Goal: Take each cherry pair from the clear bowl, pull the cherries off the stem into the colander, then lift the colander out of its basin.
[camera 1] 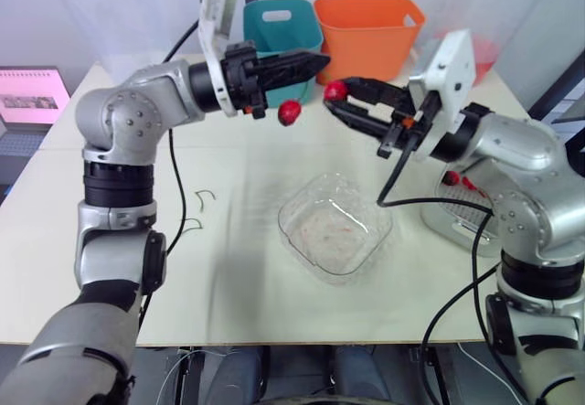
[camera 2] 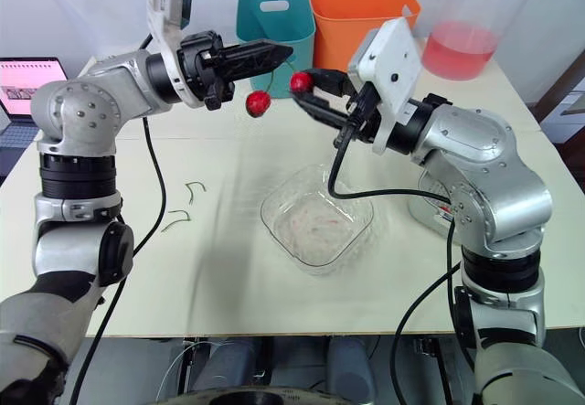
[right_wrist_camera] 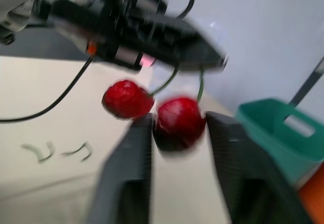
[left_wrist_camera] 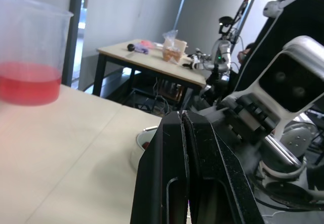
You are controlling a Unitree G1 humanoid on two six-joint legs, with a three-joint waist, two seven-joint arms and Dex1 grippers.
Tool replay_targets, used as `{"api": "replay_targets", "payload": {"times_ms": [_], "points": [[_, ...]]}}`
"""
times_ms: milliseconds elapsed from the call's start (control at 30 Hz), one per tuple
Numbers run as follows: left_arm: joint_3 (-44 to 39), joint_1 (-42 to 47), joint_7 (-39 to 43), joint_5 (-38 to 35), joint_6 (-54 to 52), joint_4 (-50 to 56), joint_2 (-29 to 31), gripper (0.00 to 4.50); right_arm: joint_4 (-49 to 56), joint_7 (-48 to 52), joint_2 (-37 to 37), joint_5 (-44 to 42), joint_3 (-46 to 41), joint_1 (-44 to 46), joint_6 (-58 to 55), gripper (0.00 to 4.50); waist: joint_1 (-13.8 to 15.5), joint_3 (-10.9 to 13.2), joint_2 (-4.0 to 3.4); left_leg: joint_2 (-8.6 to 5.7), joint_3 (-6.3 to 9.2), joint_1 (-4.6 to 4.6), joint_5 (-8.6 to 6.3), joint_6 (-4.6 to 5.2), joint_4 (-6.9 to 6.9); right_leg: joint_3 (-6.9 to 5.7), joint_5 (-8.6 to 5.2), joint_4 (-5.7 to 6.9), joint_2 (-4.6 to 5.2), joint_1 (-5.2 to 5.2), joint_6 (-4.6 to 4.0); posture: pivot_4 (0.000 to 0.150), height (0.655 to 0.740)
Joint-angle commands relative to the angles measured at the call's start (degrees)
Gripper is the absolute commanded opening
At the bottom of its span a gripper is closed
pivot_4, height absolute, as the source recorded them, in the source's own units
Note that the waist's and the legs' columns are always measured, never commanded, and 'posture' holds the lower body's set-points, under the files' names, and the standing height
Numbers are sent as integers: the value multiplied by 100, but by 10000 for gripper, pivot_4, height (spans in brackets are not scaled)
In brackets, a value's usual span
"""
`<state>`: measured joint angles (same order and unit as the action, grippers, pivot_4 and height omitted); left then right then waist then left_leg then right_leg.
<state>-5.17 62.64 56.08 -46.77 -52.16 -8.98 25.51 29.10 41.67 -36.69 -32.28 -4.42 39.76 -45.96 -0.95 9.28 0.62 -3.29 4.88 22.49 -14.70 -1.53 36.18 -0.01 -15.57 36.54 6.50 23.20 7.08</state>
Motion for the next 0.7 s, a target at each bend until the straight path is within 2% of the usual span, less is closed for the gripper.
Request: {"api": "replay_targets", "payload": {"times_ms": [33, 67, 100, 267, 367, 700], "points": [[-92, 28, 363, 38, 284, 101, 187, 0, 145, 7, -59, -1093, -621, 47, -738, 37643, 3, 0, 0, 0, 0, 0, 0, 0, 0, 0, 0, 0, 0, -1, 0, 1500, 7400], [-61, -5, 482, 51, 351, 141, 229, 0, 79, -71, -36, -1457, -810, 67, -1005, 43366, 3, 0, 0, 1, 0, 0, 0, 0, 0, 0, 0, 0, 0, -1, 0, 1500, 7400], [-36, -29, 574, 56, 396, 174, 258, 0, 19, -143, -29, -1739, -948, 77, -1210, 44252, 4, 0, 0, 3, 0, 0, 0, 0, 0, 0, 0, 0, 1, -1, 0, 1500, 7400], [113, -172, 948, 131, 567, 382, 346, 0, -426, -1027, 353, -3322, -1482, 231, -1959, 44252, -4, 0, 0, 5, 2, 0, 0, 1, -1, 0, 0, 0, 1, -2, 0, 1500, 7400], [180, -253, 1034, 153, 620, 517, 352, 0, -583, -1662, 622, -3953, -1539, 303, -2061, 44252, -3, 0, 0, 7, 2, 0, 0, 1, -2, 1, 0, 0, 2, -1, 0, 1500, 7400], [191, -335, 937, 187, 673, 699, 297, 0, -430, -2264, 748, -4406, -990, 172, -1812, 44252, -7, 0, 0, 4, 0, 0, 0, 2, -1, 1, 0, 0, 3, -1, 0, 1500, 7400]]}}
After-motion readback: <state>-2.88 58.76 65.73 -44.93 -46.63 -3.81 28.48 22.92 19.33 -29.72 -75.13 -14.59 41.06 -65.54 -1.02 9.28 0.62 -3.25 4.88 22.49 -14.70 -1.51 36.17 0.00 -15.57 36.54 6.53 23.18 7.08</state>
